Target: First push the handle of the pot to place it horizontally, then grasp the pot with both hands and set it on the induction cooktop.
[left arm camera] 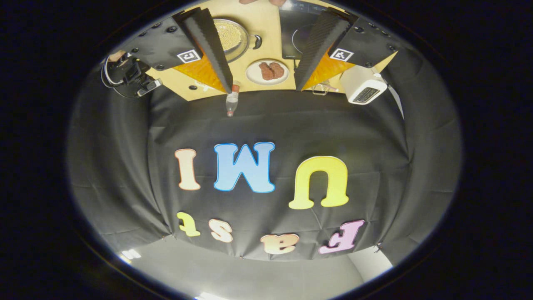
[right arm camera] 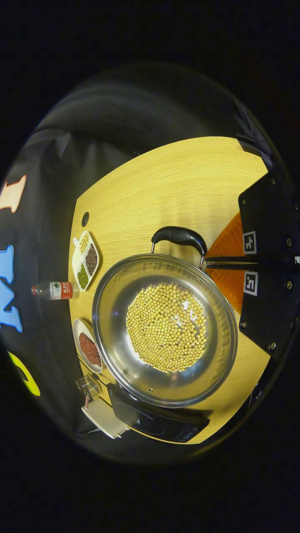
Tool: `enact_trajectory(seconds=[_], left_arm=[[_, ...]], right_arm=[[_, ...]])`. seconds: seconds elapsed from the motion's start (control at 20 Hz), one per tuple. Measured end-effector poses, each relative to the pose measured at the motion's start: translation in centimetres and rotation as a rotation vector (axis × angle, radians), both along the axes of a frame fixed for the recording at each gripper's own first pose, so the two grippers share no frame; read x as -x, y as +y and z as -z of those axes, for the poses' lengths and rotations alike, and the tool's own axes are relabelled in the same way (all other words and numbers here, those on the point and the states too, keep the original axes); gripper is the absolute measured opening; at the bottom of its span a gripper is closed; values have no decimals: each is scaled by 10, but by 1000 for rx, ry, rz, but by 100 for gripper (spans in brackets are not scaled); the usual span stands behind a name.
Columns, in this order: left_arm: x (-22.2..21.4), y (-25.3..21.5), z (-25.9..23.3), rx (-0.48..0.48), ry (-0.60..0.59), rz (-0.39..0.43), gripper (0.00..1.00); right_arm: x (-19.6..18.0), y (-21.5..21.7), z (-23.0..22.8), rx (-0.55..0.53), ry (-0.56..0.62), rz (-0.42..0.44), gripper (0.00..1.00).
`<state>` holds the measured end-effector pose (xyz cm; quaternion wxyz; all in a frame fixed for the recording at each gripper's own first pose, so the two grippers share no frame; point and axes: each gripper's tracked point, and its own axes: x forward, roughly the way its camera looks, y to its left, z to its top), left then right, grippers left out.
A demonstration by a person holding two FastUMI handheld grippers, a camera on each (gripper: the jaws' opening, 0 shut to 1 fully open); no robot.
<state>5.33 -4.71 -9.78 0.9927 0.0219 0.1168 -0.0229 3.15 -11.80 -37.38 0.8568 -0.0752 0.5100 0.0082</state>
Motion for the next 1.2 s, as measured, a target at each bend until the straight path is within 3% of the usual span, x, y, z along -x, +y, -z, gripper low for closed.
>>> enact_trajectory(seconds=[0.7, 1.05, 1.1, 1.15, 1.2], left_arm=[[-17, -6, 20, -5, 36, -26, 95], [-29, -12, 57, 29, 114, -11, 96], [-30, -13, 65, 35, 132, -9, 96], [-32, -13, 74, 43, 150, -4, 96], [-33, -15, 83, 51, 169, 2, 95]], right_arm=[[-46, -16, -3, 44, -29, -61, 1], [-52, -15, -15, 8, -70, -77, 2], [-51, -19, -18, 16, -86, -72, 9], [-48, -22, -23, 22, -103, -68, 34], [-47, -23, -29, 17, -123, -64, 48]])
